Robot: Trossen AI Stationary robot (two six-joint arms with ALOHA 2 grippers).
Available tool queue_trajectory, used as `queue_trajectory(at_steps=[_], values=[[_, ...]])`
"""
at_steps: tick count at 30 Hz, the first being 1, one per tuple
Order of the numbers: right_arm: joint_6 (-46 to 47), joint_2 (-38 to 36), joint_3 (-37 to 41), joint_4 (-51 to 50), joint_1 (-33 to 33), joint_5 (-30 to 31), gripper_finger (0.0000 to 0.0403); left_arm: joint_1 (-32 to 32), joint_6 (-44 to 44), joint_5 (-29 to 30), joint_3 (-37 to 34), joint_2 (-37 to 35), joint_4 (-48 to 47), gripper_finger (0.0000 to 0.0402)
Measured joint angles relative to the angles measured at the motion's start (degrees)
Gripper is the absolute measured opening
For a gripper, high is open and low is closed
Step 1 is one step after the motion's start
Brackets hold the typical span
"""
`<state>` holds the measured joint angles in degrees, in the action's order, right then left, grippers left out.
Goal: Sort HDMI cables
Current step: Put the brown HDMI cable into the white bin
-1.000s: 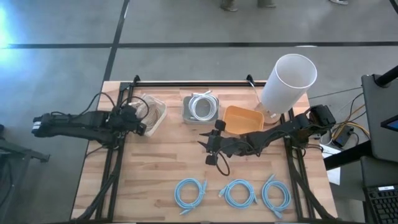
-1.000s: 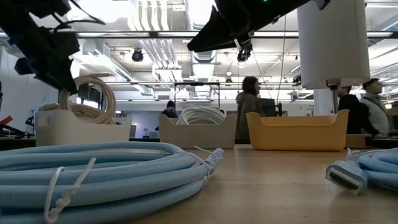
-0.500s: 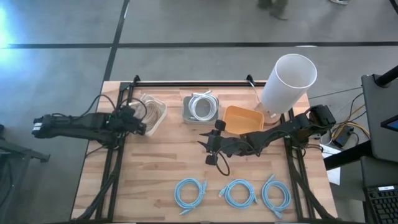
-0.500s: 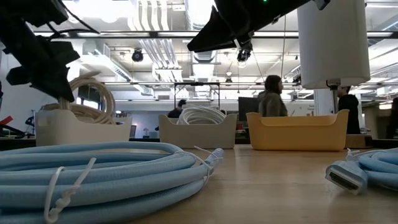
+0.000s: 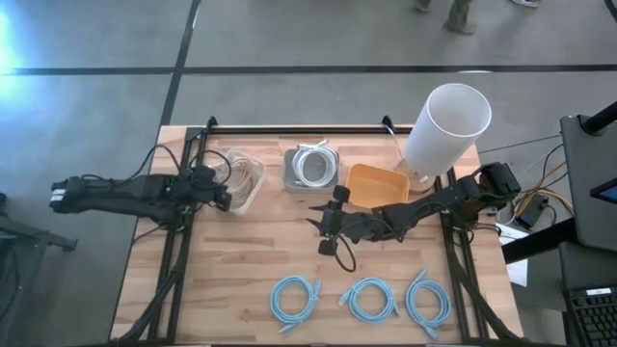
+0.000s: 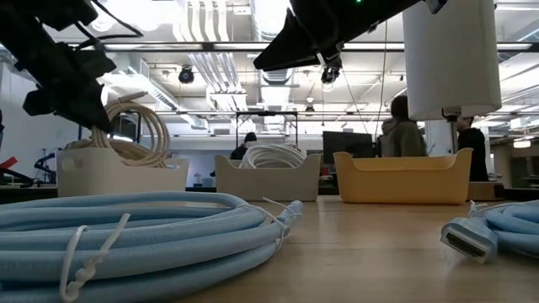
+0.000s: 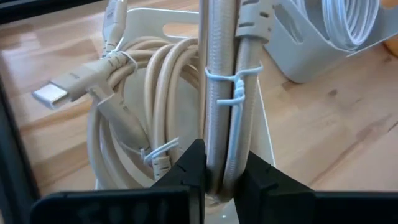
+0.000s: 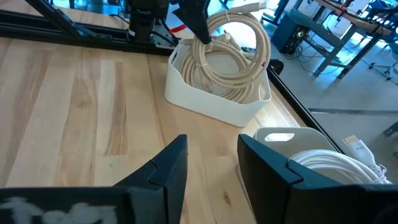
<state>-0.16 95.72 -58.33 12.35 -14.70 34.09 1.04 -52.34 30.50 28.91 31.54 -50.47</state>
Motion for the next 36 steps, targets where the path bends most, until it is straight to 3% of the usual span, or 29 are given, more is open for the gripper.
queue_trajectory(at_steps=[13, 28, 36], values=[[-1.3, 0.0, 0.0, 0.0, 0.2, 0.0, 0.0139, 0.0, 7.0, -6.2, -0.4, -2.2, 9.0, 0.0044], [-1.3, 0.0, 0.0, 0.0, 0.9, 0.0, 0.0137, 0.0, 2.9, -7.0, -6.5, -2.1, 9.1, 0.0046], [-1.3, 0.0, 0.1, 0.0, 1.1, 0.0, 0.0128, 0.0, 2.8, -8.6, -6.8, -2.1, 9.4, 0.0088]])
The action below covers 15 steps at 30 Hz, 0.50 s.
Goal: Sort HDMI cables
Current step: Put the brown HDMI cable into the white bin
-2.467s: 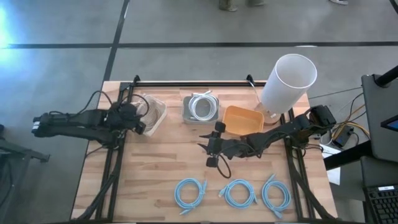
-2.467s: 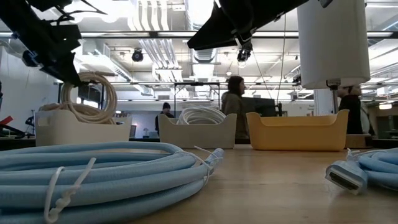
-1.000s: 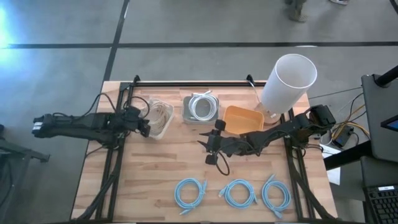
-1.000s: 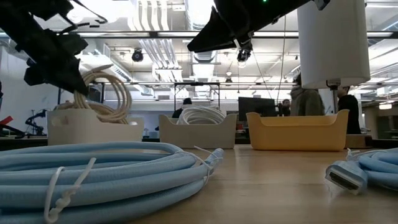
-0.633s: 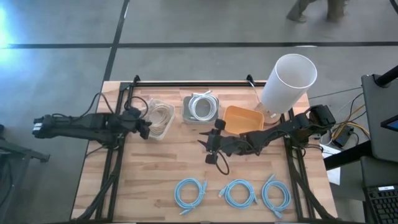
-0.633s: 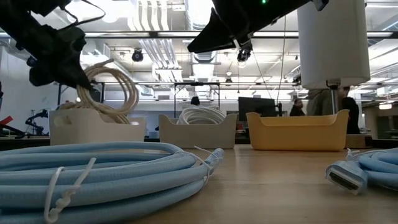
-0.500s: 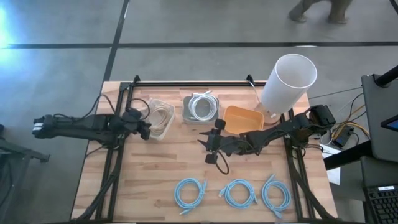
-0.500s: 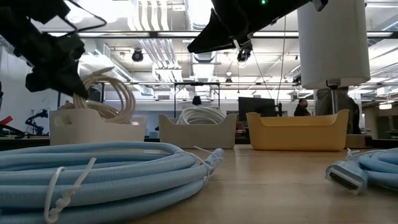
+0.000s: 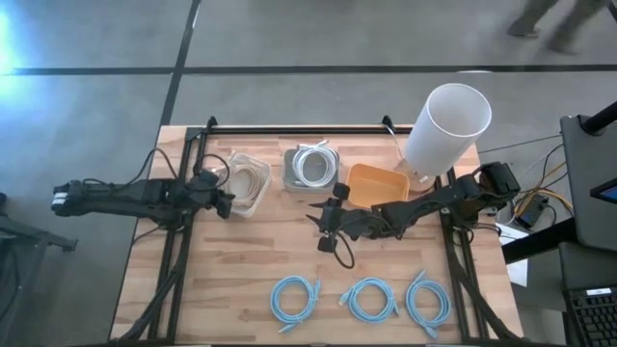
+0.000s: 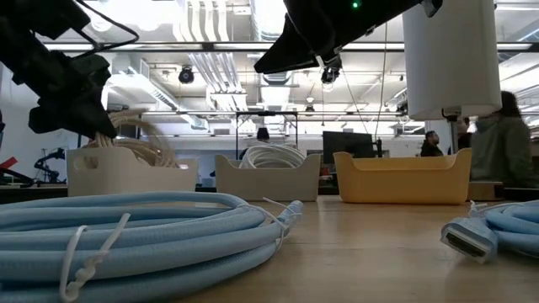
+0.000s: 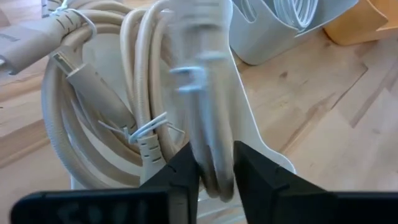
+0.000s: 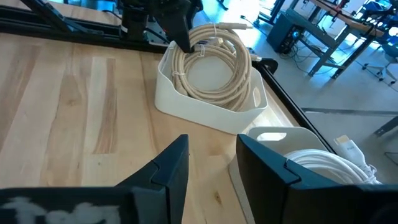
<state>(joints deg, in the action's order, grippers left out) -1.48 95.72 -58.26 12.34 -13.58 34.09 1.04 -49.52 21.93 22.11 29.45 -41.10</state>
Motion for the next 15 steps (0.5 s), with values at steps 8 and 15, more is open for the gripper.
queue_trajectory(at_steps=[8, 15], values=[[1.5, 0.0, 0.0, 0.0, 0.0, 0.0, 0.0133, 0.0, 0.2, 0.0, 0.8, -0.2, -1.3, 0.0137], [1.5, 0.0, 0.0, 0.0, 0.0, 0.0, 0.0129, 0.0, -5.1, -7.0, 2.0, -0.2, -5.4, 0.0142]])
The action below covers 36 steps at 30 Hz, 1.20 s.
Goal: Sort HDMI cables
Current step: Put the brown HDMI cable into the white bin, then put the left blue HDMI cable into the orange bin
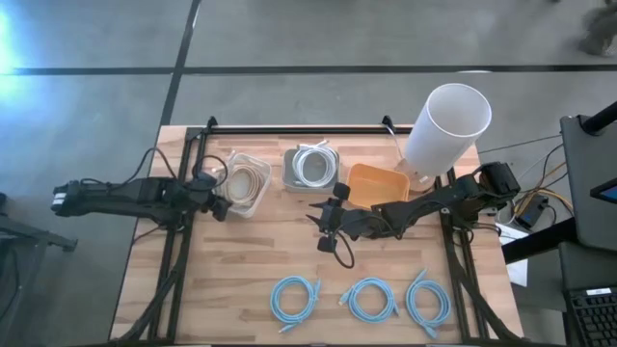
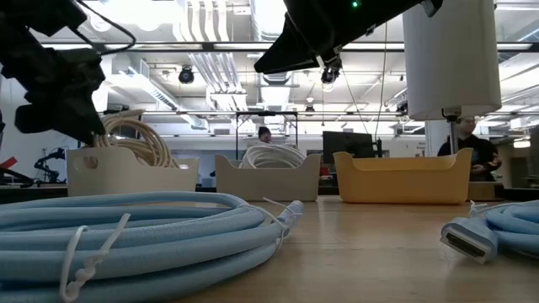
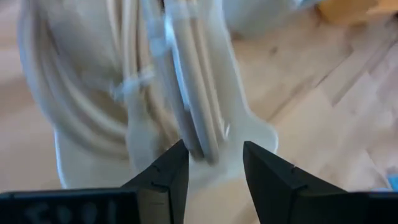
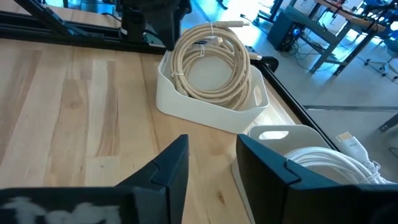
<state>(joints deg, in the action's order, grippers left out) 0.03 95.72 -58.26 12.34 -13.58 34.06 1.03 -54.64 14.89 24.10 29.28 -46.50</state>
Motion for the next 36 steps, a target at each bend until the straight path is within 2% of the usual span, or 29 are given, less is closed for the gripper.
queue_trajectory(at_steps=[3, 6, 10, 15, 18, 25, 30, 36], values=[[0.0, 0.0, 0.0, 0.0, 0.0, -0.1, 0.0125, 0.0, -4.4, -2.7, 0.0, 0.0, -2.4, 0.0142], [0.0, 0.0, 0.0, 0.0, 0.0, -3.5, 0.0126, 0.0, -6.4, -3.1, 0.0, 0.0, -3.5, 0.0142], [0.0, 0.0, 0.0, 0.0, 0.0, -8.5, 0.0133, 0.0, -6.6, -3.3, 1.1, 0.0, -3.8, 0.0142], [-0.1, 0.0, 0.0, 0.0, 0.0, -9.5, 0.0145, 0.0, -4.4, -2.0, 5.0, 0.0, -3.8, 0.0142], [0.0, 0.0, 0.0, 0.0, 0.0, -13.2, 0.0155, -0.1, -3.1, -1.7, 7.0, 0.0, -3.5, 0.0142], [4.8, 0.0, 0.0, 0.0, 0.0, -20.5, 0.0174, -0.3, 2.1, -1.0, 8.3, 0.1, -0.8, 0.0142], [9.9, 0.0, 0.0, 0.0, 0.0, -24.9, 0.0178, -0.5, 7.4, 2.3, 8.3, 0.1, 1.6, 0.0142], [13.6, 1.4, 0.0, 0.6, 0.0, -25.5, 0.0178, -1.2, 22.4, 3.5, 8.3, 0.5, 16.5, 0.0142]])
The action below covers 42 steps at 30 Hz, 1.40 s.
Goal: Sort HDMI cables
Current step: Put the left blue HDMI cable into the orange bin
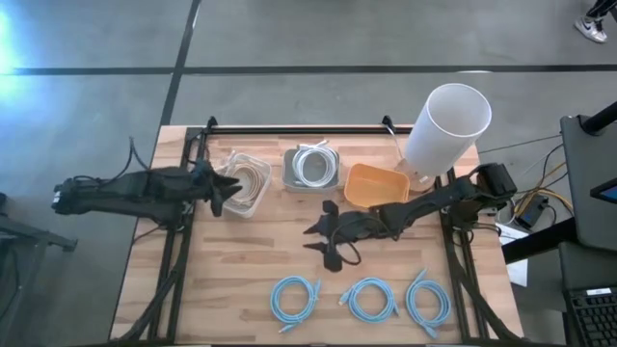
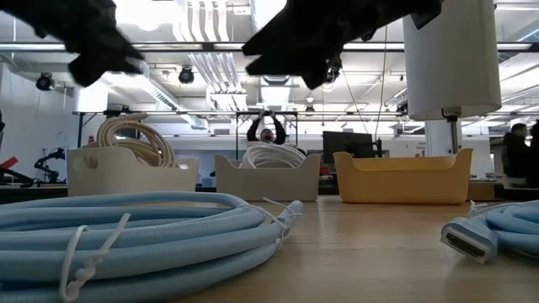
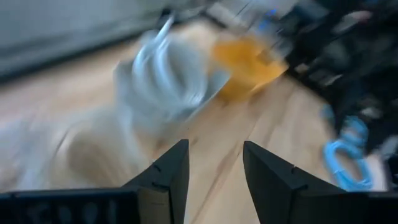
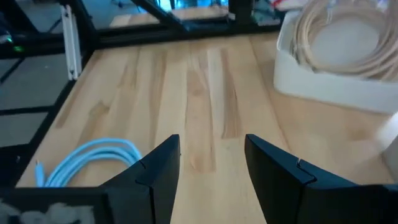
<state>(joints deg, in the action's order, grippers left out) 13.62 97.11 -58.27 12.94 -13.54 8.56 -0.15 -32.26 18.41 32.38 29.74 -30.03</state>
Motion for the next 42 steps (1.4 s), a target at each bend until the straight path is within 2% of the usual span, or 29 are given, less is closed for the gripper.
queue_trajectory(at_steps=[3, 7, 10, 13, 23, 27, 33, 37, 42], values=[[1.4, 3.2, -1.5, -0.1, 0.0, -1.5, 0.0178, -1.1, 7.5, -0.6, 0.0, 0.7, 8.5, 0.0142], [2.0, 9.0, -5.6, -0.8, 0.0, -8.8, 0.0178, -3.4, 15.1, -1.0, 0.0, 2.2, 16.9, 0.0142], [3.2, 13.2, -9.8, -2.0, 0.0, -17.1, 0.0178, -4.8, 17.5, -1.0, -0.1, 3.6, 18.7, 0.0142], [2.9, 17.2, -14.4, -6.4, -0.1, -21.1, 0.0178, -5.5, 17.5, -1.0, -0.4, 5.1, 19.1, 0.0142], [1.1, 28.6, -29.6, -25.1, -1.3, -22.2, 0.0171, -5.8, 12.3, -1.0, -2.2, 10.6, 21.3, 0.0141], [0.5, 31.6, -33.5, -29.1, -1.6, -22.0, 0.0171, -6.4, 12.1, -2.0, -3.6, 12.3, 24.1, 0.0140], [-2.1, 34.8, -35.9, -30.7, -1.9, -16.8, 0.0162, -7.0, 11.8, -2.5, -4.6, 13.7, 27.2, 0.0140], [-3.5, 35.7, -36.3, -31.1, -2.1, -16.3, 0.0139, -7.1, 11.8, -2.5, -4.5, 13.7, 27.5, 0.0140], [-5.0, 35.4, -36.3, -32.4, -2.0, -15.8, 0.0083, -7.1, 11.8, -2.5, -4.5, 13.7, 27.5, 0.0140]])
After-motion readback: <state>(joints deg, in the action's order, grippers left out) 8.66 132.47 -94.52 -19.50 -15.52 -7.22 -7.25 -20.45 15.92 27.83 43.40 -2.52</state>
